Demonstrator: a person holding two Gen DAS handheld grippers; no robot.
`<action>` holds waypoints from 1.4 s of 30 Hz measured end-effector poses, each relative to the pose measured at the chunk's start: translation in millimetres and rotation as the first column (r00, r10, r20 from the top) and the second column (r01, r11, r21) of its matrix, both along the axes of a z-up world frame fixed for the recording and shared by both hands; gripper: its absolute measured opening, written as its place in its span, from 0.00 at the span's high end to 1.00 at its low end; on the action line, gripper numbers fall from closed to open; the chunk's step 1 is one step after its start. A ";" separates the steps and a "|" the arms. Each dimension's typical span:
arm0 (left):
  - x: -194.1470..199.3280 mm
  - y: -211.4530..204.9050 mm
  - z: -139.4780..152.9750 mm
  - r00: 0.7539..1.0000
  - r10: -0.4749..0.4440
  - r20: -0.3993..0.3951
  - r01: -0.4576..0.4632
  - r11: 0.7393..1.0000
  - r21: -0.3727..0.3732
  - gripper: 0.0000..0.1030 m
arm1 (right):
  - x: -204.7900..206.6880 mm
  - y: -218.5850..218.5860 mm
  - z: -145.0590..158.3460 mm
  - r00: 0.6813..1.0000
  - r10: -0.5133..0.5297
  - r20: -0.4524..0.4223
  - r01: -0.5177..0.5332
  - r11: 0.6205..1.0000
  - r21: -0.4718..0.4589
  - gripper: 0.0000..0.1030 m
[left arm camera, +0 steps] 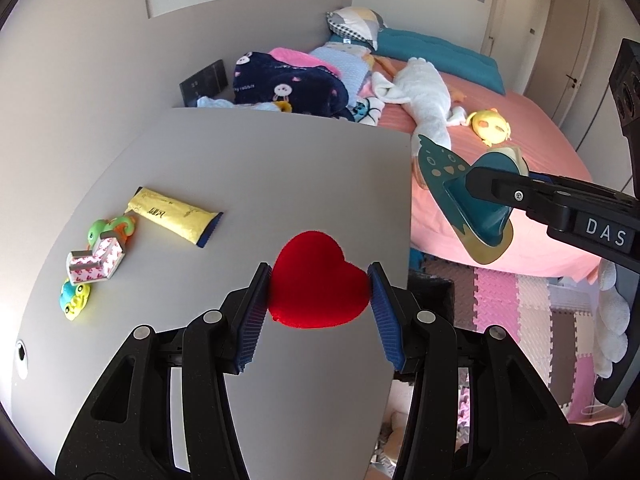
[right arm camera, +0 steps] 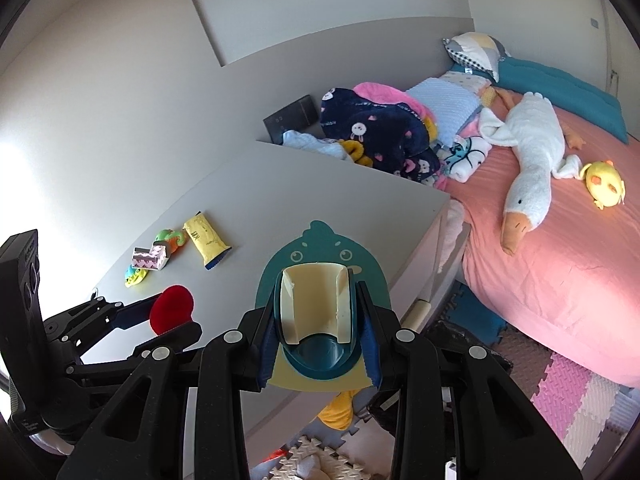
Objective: Collect trash
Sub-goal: 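Carry the red heart and teal dinosaur cup over the black bin, then open both tools to drop the heart and dinosaur cup into the bin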
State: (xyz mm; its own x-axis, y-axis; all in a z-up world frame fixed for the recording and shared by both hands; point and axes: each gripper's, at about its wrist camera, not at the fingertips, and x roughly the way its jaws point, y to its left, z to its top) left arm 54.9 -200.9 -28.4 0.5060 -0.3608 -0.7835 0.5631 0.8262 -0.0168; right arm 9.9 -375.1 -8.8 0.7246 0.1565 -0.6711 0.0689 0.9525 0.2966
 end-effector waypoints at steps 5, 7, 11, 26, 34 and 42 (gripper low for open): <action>-4.8 -27.7 1.8 0.999 -0.050 0.005 0.050 0.999 0.001 0.53 | -11.2 -22.3 -1.9 0.999 -0.046 0.003 0.046 0.999 0.002 0.65; -7.5 -39.7 2.1 0.998 -0.070 0.007 0.070 0.998 0.001 0.53 | -16.3 -31.8 -2.6 0.998 -0.064 0.004 0.064 0.998 0.003 0.65; -13.6 -63.2 3.3 0.994 -0.111 0.009 0.111 0.994 -0.001 0.53 | -27.7 -51.9 -3.1 0.995 -0.101 0.006 0.101 0.995 0.002 0.65; -45.9 -150.4 -2.7 0.969 -0.247 -0.005 0.247 0.969 -0.011 0.53 | -73.2 -128.3 -12.5 0.972 -0.236 -0.013 0.236 0.972 -0.022 0.65; -52.5 -178.7 -11.0 0.955 -0.290 -0.058 0.290 0.957 -0.003 0.46 | -81.2 -160.6 -18.2 0.959 -0.282 -0.034 0.280 0.959 -0.032 0.64; -49.9 -187.5 -11.3 0.961 -0.271 -0.058 0.272 0.962 0.010 0.12 | -81.9 -182.1 -6.8 0.934 -0.357 0.017 0.357 0.929 -0.101 0.33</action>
State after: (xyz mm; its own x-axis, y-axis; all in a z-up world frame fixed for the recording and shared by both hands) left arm 4.9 -388.4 -39.7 0.3464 -0.4646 -0.8150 0.7648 0.6430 -0.0415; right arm -72.0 -557.2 -15.7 0.7189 -0.1802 -0.6713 0.4102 0.8897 0.2004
